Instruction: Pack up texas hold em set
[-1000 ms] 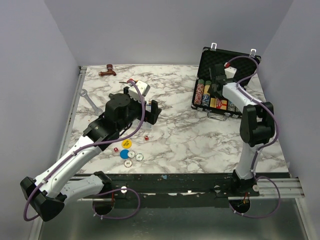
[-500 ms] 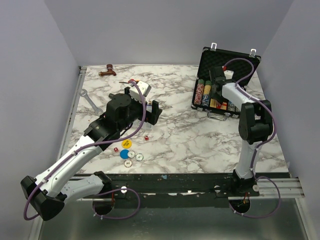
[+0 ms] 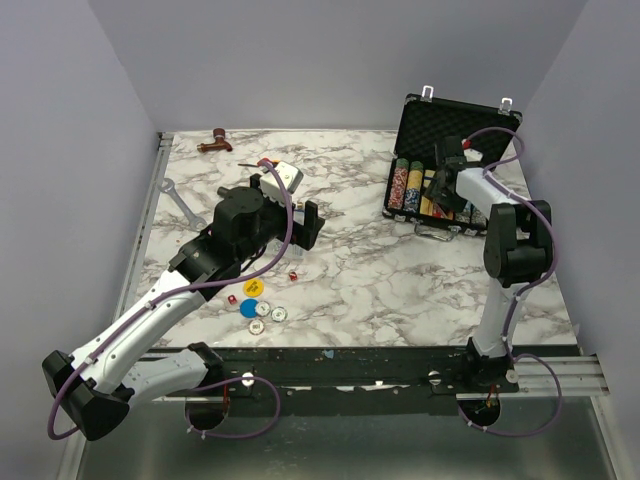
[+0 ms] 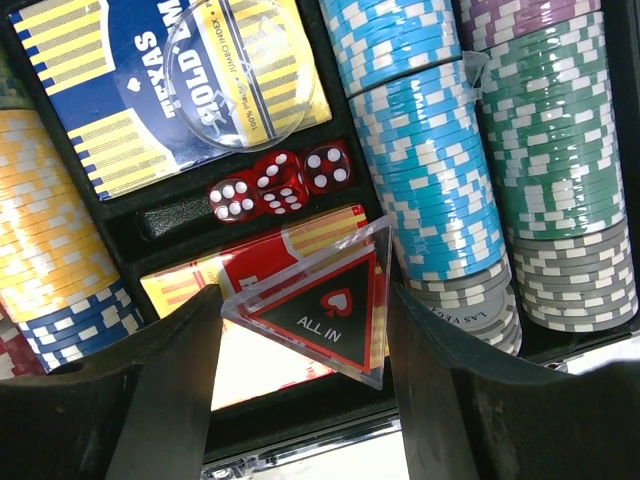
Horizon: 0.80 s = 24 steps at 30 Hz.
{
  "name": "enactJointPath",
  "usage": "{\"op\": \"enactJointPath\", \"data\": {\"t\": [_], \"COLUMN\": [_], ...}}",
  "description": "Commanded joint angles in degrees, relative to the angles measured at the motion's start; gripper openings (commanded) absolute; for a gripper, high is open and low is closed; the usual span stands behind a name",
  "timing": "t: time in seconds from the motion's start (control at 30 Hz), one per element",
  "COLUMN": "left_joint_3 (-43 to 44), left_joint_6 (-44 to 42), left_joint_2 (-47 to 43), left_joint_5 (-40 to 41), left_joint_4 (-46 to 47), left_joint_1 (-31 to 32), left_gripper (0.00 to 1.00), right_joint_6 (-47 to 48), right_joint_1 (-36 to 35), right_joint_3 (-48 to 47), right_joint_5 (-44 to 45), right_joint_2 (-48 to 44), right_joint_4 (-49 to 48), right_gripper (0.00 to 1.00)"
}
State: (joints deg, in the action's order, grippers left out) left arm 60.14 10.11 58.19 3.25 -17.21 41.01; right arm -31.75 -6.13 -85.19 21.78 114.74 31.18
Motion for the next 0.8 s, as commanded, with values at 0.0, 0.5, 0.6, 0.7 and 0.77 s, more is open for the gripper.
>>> {"op": "enactJointPath", "data": {"t": [0.0,0.5,0.6,0.7,0.77], "left_joint_3": [-0.13,0.33,0.11,-0.42,-1.17], "left_joint_6": [-0.17,0.04,0.34,0.95,1.01], "left_joint_2": [-0.25,0.19,-0.4,-1.64,-2.92], "left_joint_5": [-0.08,1.07,4.04,10.6,15.9], "left_joint_4": [0.25,-0.38,-0.37,-0.17,0.09], "left_joint_1": [0.63,0.75,0.77,0.75,0.75], "left_gripper": [0.99,0.99,0.99,0.99,0.99], "right_joint_6": [-2.21,5.53,3.58,1.19,-0.25], "right_joint_1": [-0.2,-11.89,-20.27,-26.82,-30.86], "right_joint_3": [1.42,8.95,12.35,15.39,15.5], "right_joint_5": [-3.67,-8.7,-12.88,-18.57,-18.97], "right_joint_2": [-1.1,-18.89,-19.6,-17.71,-15.13], "right_joint_4": [1.96,-1.63,-5.58,-12.12,-14.75], "right_gripper": [0.65,0.88,0.88,0.86,0.86]}}
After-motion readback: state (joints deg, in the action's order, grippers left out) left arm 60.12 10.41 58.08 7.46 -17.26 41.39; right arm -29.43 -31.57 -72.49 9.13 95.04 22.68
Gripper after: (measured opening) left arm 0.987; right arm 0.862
